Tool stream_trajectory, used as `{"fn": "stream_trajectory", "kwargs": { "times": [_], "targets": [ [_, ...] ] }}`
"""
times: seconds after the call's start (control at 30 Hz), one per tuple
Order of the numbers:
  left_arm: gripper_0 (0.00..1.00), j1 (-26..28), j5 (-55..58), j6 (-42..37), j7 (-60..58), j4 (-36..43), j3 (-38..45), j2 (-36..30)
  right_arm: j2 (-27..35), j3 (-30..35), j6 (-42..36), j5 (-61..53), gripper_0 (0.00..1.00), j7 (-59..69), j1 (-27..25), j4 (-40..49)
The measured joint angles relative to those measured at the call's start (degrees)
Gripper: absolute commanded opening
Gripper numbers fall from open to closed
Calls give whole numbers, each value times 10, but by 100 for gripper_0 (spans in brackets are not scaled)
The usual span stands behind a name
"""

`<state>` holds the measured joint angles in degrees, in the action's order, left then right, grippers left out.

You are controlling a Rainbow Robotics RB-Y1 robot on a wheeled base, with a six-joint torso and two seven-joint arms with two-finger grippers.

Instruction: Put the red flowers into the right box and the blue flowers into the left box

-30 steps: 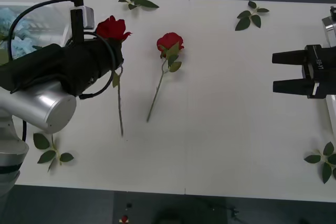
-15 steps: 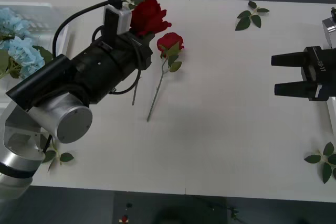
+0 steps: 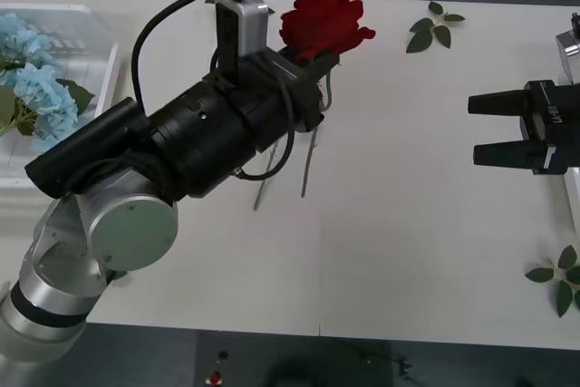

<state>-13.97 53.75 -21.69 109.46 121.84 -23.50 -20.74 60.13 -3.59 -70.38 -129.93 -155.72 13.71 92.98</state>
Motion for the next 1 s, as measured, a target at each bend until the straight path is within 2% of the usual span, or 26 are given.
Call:
{"fn": "stream_trajectory", "kwargs": {
  "times": [0.17, 0.33, 0.5, 0.67, 0.87, 1.0],
  "targets": [
    [0, -10, 131, -38, 11, 0, 22, 30, -2, -2, 1, 0, 100, 0, 0, 0],
    [0, -33, 225, -38, 105, -4, 47, 70, -25, -8, 14, 0, 100, 0, 0, 0],
    [0, -53, 247, -38, 122, -32, 51, 110, -32, -36, 17, 0, 100, 0, 0, 0],
    [0, -67, 253, -38, 226, -76, 51, 143, -35, -52, 18, 0, 100, 0, 0, 0],
    [0, -84, 277, -38, 242, -123, 40, 154, -69, -50, 28, 0, 100, 0, 0, 0],
    [0, -96, 304, -38, 307, -151, 26, 154, -87, -53, 44, 0, 100, 0, 0, 0]
  ]
}}
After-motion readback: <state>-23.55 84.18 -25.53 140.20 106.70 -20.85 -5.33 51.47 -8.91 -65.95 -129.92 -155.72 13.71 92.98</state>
